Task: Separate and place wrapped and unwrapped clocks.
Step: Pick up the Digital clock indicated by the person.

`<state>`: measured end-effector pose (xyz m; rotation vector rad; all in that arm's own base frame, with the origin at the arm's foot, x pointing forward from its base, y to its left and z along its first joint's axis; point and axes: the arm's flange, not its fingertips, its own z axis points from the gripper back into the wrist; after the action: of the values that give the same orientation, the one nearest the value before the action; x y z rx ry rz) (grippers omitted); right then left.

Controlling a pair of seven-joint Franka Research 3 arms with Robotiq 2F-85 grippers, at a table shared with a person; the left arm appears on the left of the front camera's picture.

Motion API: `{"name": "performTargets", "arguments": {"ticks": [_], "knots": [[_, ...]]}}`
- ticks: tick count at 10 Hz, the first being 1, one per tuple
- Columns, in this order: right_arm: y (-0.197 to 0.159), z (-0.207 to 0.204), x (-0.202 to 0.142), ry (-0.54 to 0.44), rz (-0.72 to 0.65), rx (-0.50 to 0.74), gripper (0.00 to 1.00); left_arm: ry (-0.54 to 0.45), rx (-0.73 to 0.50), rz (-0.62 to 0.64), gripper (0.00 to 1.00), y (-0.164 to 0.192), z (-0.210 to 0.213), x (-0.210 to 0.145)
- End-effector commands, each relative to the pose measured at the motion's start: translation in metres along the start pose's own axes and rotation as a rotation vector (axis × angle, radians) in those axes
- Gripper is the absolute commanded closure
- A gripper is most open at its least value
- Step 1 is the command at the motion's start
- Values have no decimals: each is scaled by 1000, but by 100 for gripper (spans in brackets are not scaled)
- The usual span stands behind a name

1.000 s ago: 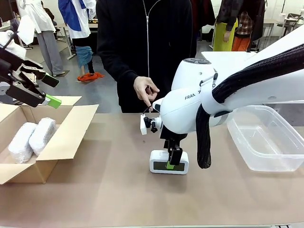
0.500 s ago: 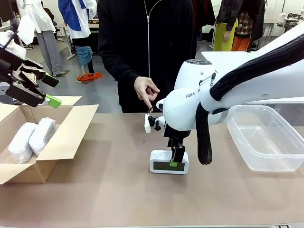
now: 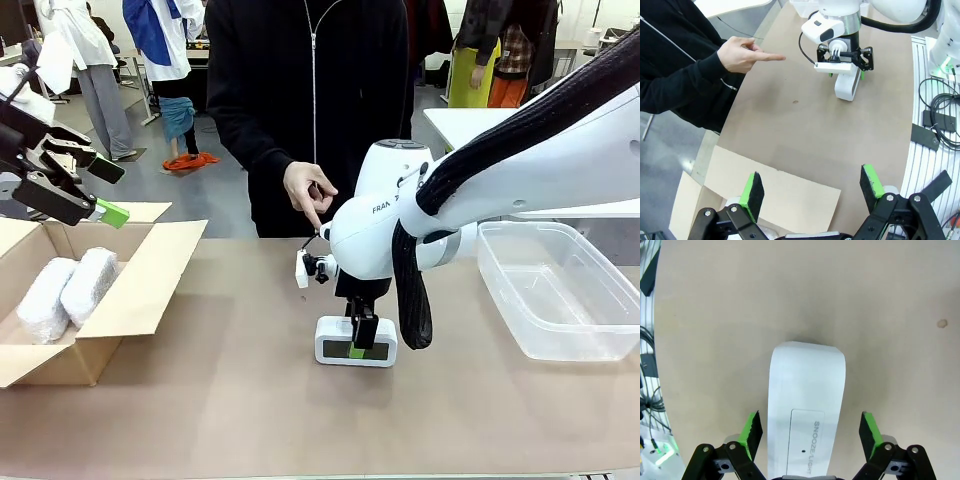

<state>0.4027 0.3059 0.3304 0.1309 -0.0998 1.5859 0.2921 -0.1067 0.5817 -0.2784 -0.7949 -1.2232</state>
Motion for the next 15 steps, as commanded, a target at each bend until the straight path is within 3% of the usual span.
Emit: {"name": "performTargets", "arguments": {"ticks": [1,2,3,4,5,6,7,8,9,10,11,12,15], "knots": [[-5,-1,6,28,-23,6,0,-15,3,13,0,-1,-1,2],[-6,-1,5,44,-34,24,0,-15,3,13,0,-1,-1,2],[-6,-1,5,50,-37,22,16,-15,3,13,0,-1,-1,2],[-6,0,4,53,-44,27,17,-15,3,13,0,-1,-1,2],[-7,0,3,54,-46,34,33,-15,3,13,0,-1,-1,2],[-7,1,3,52,-43,41,34,-15,3,13,0,-1,-1,2],[-6,1,3,50,-41,45,50,-15,3,13,0,-1,-1,2],[-6,2,3,51,-35,54,51,-15,3,13,0,-1,-1,2],[-5,2,3,52,-33,60,67,-15,3,13,0,-1,-1,2],[-4,3,3,55,-28,66,68,-15,3,13,0,-1,-1,2],[-2,5,3,65,-28,70,84,-15,3,13,0,-1,-1,2],[2,13,1,65,-32,66,78,-15,3,13,0,-1,-1,2],[8,85,-13,3,-107,-45,78,-15,3,13,0,-1,-1,2]]}}
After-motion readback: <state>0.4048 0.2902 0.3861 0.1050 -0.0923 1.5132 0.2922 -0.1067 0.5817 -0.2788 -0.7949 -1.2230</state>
